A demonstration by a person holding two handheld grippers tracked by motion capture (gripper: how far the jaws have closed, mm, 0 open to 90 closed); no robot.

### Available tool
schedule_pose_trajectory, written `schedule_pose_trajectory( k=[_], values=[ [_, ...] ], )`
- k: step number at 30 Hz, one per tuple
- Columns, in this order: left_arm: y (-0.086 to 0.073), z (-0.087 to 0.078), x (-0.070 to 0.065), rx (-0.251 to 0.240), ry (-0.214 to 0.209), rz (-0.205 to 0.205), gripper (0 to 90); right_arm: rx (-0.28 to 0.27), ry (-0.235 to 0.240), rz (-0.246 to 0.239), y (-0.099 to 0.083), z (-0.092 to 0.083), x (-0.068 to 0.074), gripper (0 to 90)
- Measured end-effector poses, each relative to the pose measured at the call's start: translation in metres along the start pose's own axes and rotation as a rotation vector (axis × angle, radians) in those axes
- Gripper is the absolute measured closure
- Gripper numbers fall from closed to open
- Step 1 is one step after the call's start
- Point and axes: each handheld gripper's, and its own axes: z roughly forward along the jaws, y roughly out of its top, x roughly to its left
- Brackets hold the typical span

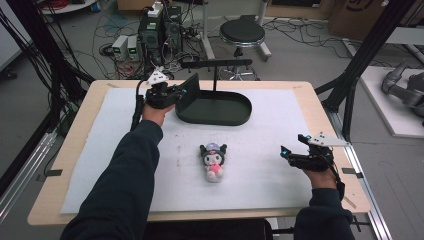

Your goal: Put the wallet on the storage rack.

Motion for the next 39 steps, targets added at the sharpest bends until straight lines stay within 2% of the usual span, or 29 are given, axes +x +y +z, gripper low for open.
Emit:
schedule_pose_trajectory(
  k=[3, 9, 13, 17, 22, 25, 28, 30, 36, 39],
  values=[
    [0.001, 0.017, 0.0, 0.026, 0.007, 0.005, 77.3, -0.002, 0.001, 0.001, 0.0, -0.001, 0.0, 19.9],
    [-0.013, 0.043, 0.003, 0.062, 0.036, 0.0, 77.3, -0.006, -0.001, 0.011, -0.003, -0.004, -0.002, 19.8],
    [-0.019, 0.054, 0.006, 0.076, 0.084, 0.015, 77.3, -0.01, -0.002, 0.019, -0.004, -0.007, -0.003, 19.9],
    [-0.023, 0.061, 0.011, 0.092, 0.158, 0.034, 77.4, -0.013, 0.0, 0.022, -0.005, -0.007, -0.004, 19.9],
    [-0.025, 0.069, 0.017, 0.124, 0.205, 0.042, 77.3, -0.013, 0.001, 0.024, -0.005, -0.007, -0.004, 19.8],
    [-0.029, 0.075, 0.015, 0.134, 0.184, 0.023, 73.9, -0.014, -0.001, 0.025, -0.005, -0.008, -0.004, 19.9],
    [-0.031, 0.079, 0.011, 0.133, 0.145, -0.034, 57.8, -0.015, -0.001, 0.025, -0.005, -0.008, -0.004, 19.9],
    [-0.032, 0.079, 0.009, 0.145, 0.13, -0.053, 51.1, -0.016, -0.001, 0.02, -0.005, -0.008, -0.004, 19.9],
    [-0.034, 0.072, 0.005, 0.139, 0.067, -0.1, 49.4, -0.016, 0.003, 0.011, -0.003, -0.009, -0.001, 19.9],
    [-0.037, 0.069, 0.001, 0.143, 0.042, -0.095, 53.1, -0.018, 0.004, 0.01, -0.003, -0.009, -0.001, 19.9]
  ],
)
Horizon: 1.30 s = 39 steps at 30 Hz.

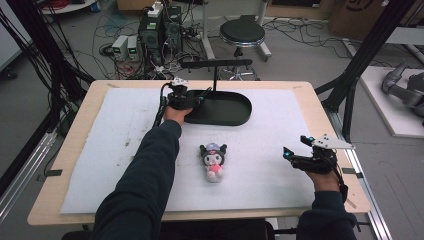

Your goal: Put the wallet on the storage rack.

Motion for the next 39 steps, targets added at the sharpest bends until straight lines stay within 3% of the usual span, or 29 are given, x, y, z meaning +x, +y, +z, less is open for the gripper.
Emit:
schedule_pose_trajectory(
  k=[4, 7, 12, 16, 20, 23, 29, 39],
  values=[
    [-0.001, 0.003, -0.006, 0.009, -0.011, 0.026, 62.6, 0.005, 0.001, -0.002, 0.0, 0.0, 0.001, 19.9],
    [-0.005, 0.01, -0.009, 0.027, -0.009, 0.033, 62.2, 0.003, 0.0, -0.001, 0.0, 0.0, 0.0, 19.9],
    [-0.011, 0.018, -0.009, 0.051, 0.009, -0.012, 50.1, 0.005, 0.0, 0.003, 0.0, 0.0, 0.0, 19.9],
    [-0.009, 0.013, -0.008, 0.048, 0.012, -0.045, 36.8, 0.005, 0.002, -0.003, 0.0, 0.0, 0.001, 19.9],
    [-0.007, -0.007, -0.003, -0.02, 0.0, -0.085, 36.5, 0.005, 0.005, -0.01, 0.0, 0.001, 0.002, 19.9],
    [-0.01, -0.026, -0.001, -0.056, -0.015, -0.09, 31.7, 0.011, 0.008, -0.016, 0.001, 0.003, 0.004, 19.9],
    [-0.017, -0.066, -0.004, -0.119, -0.033, -0.047, 26.1, 0.01, 0.018, -0.028, 0.003, 0.006, 0.008, 19.9],
    [-0.038, -0.132, -0.007, -0.199, -0.006, 0.016, 21.0, 0.014, 0.022, -0.033, 0.005, 0.015, 0.012, 19.9]
  ],
)
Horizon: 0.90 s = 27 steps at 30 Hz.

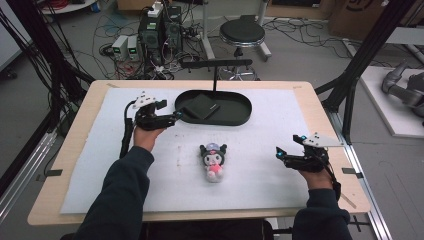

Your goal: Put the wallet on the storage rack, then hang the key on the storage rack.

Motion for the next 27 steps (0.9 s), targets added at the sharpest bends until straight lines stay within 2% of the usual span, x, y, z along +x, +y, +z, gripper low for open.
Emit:
schedule_pose_trajectory(
  k=[3, 10, 13, 16, 22, 27],
  values=[
    [-0.003, -0.016, 0.0, -0.011, 0.015, 0.012, 21.0, 0.002, 0.0, -0.004, 0.0, 0.001, 0.001, 19.8],
    [-0.01, -0.047, 0.001, 0.002, 0.078, 0.052, 21.0, -0.006, -0.001, -0.003, 0.001, 0.0, 0.005, 19.8],
    [-0.015, -0.057, 0.004, 0.021, 0.096, 0.048, 21.0, -0.013, -0.005, -0.001, 0.003, 0.001, 0.009, 19.8],
    [-0.021, -0.066, 0.007, 0.018, 0.109, 0.037, 20.9, -0.021, 0.0, 0.013, 0.007, 0.003, 0.013, 19.8],
    [-0.033, -0.081, 0.015, 0.03, 0.123, 0.015, 20.5, -0.017, 0.031, 0.001, 0.015, 0.012, 0.031, 19.8],
    [-0.044, -0.089, 0.02, 0.03, 0.126, 0.003, 20.5, 0.01, 0.066, 0.006, 0.022, 0.023, 0.053, 19.8]
  ],
)
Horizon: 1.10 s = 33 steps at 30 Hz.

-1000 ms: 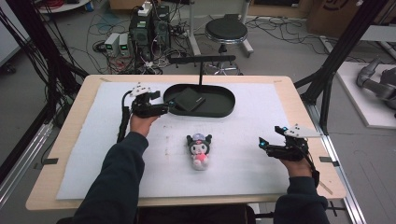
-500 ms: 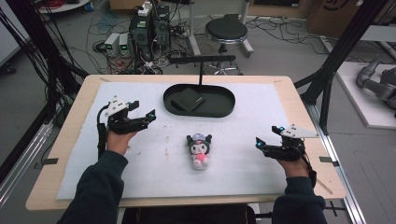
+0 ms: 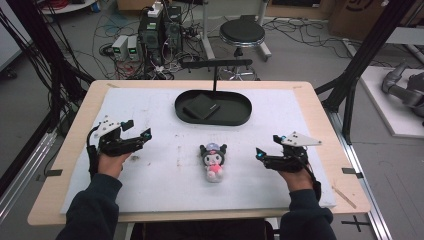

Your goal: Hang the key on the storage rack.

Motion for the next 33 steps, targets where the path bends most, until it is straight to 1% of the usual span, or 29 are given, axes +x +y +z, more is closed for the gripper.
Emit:
schedule_pose_trajectory(
  k=[1, 3, 5, 7, 10, 13, 15, 17, 18, 19, 20, 22, 23, 24, 25, 26, 27, 29, 30, 31, 32, 33],
  values=[
    [-0.001, -0.001, -0.001, 0.006, 0.004, 0.015, 20.6, 0.004, 0.007, -0.004, 0.002, 0.004, 0.005, 19.8],
    [-0.002, -0.003, -0.002, 0.002, 0.007, 0.031, 20.6, 0.013, 0.025, -0.019, 0.006, 0.013, 0.016, 19.8],
    [-0.001, -0.005, -0.002, -0.006, 0.012, 0.036, 20.6, 0.027, 0.039, -0.031, 0.01, 0.021, 0.028, 19.8],
    [-0.001, -0.009, -0.001, -0.016, 0.02, 0.033, 20.6, 0.036, 0.051, -0.045, 0.013, 0.03, 0.042, 19.8],
    [-0.003, -0.013, 0.002, -0.02, 0.029, 0.026, 20.6, 0.046, 0.069, -0.062, 0.016, 0.04, 0.057, 19.8],
    [-0.004, -0.015, 0.006, -0.02, 0.033, 0.016, 20.7, 0.062, 0.085, -0.06, 0.019, 0.051, 0.072, 19.8],
    [-0.005, -0.016, 0.007, -0.022, 0.035, 0.011, 20.8, 0.069, 0.101, -0.05, 0.019, 0.057, 0.079, 19.8],
    [-0.005, -0.016, 0.008, -0.022, 0.033, 0.008, 20.9, 0.071, 0.137, -0.04, 0.02, 0.063, 0.086, 19.8],
    [-0.006, -0.016, 0.009, -0.019, 0.037, 0.006, 21.0, 0.074, 0.136, -0.036, 0.02, 0.066, 0.09, 19.8],
    [-0.006, -0.015, 0.009, -0.022, 0.037, 0.003, 21.0, 0.086, 0.124, -0.033, 0.021, 0.071, 0.095, 19.7],
    [-0.006, -0.015, 0.009, -0.022, 0.036, 0.002, 21.1, 0.109, 0.112, -0.027, 0.022, 0.075, 0.099, 19.1],
    [-0.005, -0.015, 0.009, -0.021, 0.037, 0.006, 21.3, 0.157, 0.1, -0.046, 0.022, 0.085, 0.106, 17.8],
    [-0.005, -0.014, 0.009, -0.02, 0.037, 0.007, 21.4, 0.19, 0.088, -0.064, 0.021, 0.09, 0.108, 17.7],
    [-0.005, -0.014, 0.008, -0.02, 0.036, 0.006, 21.4, 0.213, 0.086, -0.071, 0.02, 0.094, 0.11, 15.9],
    [-0.005, -0.014, 0.008, -0.017, 0.034, 0.008, 21.5, 0.217, 0.102, -0.072, 0.02, 0.097, 0.11, 14.6],
    [-0.005, -0.014, 0.008, -0.015, 0.035, 0.008, 21.5, 0.22, 0.097, -0.096, 0.02, 0.098, 0.111, 14.6],
    [-0.005, -0.014, 0.008, -0.016, 0.035, 0.007, 21.6, 0.23, 0.082, -0.1, 0.022, 0.099, 0.111, 14.7],
    [-0.006, -0.014, 0.008, -0.014, 0.034, 0.008, 21.8, 0.253, 0.083, -0.077, 0.023, 0.101, 0.111, 14.8],
    [-0.006, -0.014, 0.008, -0.013, 0.035, 0.006, 21.8, 0.264, 0.094, -0.063, 0.023, 0.102, 0.11, 15.5],
    [-0.006, -0.014, 0.009, -0.012, 0.036, 0.006, 22.0, 0.281, 0.114, -0.043, 0.023, 0.103, 0.11, 17.3],
    [-0.006, -0.014, 0.009, -0.012, 0.035, 0.007, 22.1, 0.3, 0.146, -0.022, 0.023, 0.104, 0.108, 20.3],
    [-0.006, -0.013, 0.009, -0.011, 0.035, 0.006, 22.3, 0.309, 0.165, -0.014, 0.024, 0.104, 0.108, 24.1]
  ],
)
